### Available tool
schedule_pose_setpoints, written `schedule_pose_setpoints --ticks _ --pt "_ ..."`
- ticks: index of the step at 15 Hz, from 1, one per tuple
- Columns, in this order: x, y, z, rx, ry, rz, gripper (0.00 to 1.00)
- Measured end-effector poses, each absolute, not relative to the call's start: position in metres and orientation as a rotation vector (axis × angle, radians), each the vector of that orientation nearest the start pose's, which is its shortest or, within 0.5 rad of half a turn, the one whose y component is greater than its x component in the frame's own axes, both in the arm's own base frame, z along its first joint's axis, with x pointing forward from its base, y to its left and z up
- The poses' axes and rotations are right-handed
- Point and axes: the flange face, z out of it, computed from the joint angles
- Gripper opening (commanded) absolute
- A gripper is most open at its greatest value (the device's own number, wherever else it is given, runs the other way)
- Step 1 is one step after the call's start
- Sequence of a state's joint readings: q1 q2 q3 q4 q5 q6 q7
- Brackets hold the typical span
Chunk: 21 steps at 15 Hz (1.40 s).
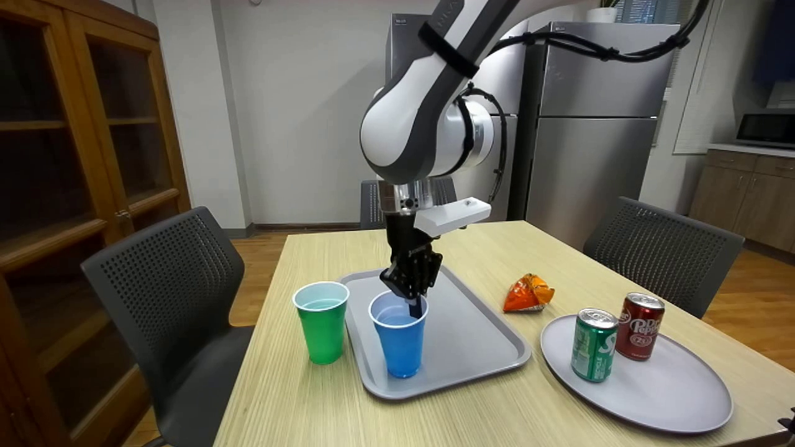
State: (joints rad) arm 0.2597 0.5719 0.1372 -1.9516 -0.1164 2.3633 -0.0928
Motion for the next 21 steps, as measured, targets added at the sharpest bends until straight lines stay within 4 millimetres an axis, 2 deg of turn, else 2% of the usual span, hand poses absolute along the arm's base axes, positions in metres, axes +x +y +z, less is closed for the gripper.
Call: schedule_pose_setpoints --ticks 5,8,13,21 --pt "0.554 0.241 0.2 -2.989 -0.983 0.173 0.01" --pt "0.548 0.244 0.209 -2.975 -1.008 0.164 0.01" --pt "0.523 0.25 0.214 -2.955 -1.015 0.194 0.01" --pt "0.483 0.285 0.208 -2.874 -1.033 0.264 0.01"
